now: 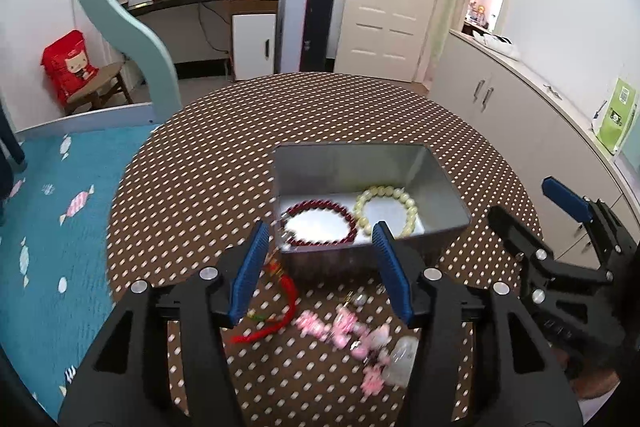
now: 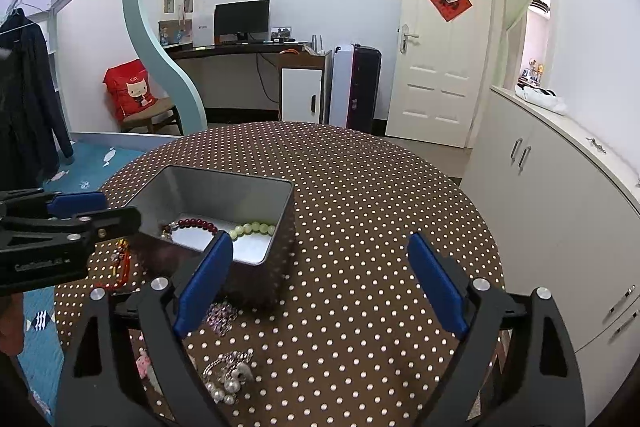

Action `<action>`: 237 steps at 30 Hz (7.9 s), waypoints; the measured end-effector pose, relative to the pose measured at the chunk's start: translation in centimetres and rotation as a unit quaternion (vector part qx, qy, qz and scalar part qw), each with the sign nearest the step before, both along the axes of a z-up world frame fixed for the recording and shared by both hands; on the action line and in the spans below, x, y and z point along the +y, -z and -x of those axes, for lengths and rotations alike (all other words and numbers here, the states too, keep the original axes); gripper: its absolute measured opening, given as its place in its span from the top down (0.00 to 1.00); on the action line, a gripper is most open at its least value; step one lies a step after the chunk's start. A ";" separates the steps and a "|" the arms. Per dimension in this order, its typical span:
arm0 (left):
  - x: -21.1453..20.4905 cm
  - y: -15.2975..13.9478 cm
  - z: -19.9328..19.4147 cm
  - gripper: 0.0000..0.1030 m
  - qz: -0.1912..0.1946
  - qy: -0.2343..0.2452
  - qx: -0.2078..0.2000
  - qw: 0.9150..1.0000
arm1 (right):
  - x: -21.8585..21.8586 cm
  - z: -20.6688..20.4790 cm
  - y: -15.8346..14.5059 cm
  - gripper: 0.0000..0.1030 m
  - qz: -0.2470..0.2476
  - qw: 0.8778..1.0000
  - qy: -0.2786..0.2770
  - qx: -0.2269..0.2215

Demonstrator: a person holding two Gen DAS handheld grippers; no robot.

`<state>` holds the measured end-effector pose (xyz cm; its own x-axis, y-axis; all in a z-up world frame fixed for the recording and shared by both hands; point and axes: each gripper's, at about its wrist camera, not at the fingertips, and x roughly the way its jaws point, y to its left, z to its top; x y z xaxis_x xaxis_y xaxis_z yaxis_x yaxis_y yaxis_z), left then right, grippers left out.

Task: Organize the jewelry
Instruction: 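Grasp the multicolour cord bracelet with the left tool while the right tool grasps a silver chain, then carry the cord bracelet toward the box while the right tool drops the silver chain inside, then open the left tool to release the cord bracelet into the box, then grasp the pale jade pendant with the left tool while the right tool grasps the pearl silver chain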

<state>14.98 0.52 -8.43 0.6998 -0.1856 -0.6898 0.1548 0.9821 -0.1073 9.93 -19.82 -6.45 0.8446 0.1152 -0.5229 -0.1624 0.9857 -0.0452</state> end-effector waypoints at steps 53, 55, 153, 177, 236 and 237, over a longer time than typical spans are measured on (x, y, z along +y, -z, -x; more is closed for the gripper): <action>4.4 4.8 2.5 0.97 0.115 0.015 0.051 0.992 | 5.4 -0.6 6.1 0.61 0.022 0.991 -0.084 0.100; 4.2 4.9 2.7 0.97 0.117 0.020 0.053 0.992 | 5.8 -0.7 6.2 0.65 0.026 0.990 -0.090 0.104; -2.7 -4.0 -5.3 0.82 0.092 0.050 0.049 0.993 | 1.7 -6.2 -3.4 0.50 -0.048 0.993 -0.087 0.067; -2.6 -3.5 1.8 0.73 0.074 0.049 0.034 0.996 | 0.5 0.2 -4.5 0.30 -0.045 0.995 -0.080 0.027; -7.5 7.3 5.5 0.64 -0.009 0.112 0.083 0.990 | -0.7 4.8 6.1 0.90 -0.051 0.986 -0.120 0.101; -7.8 7.3 5.6 0.64 -0.018 0.114 0.079 0.990 | -0.8 4.8 6.1 0.90 -0.051 0.986 -0.120 0.101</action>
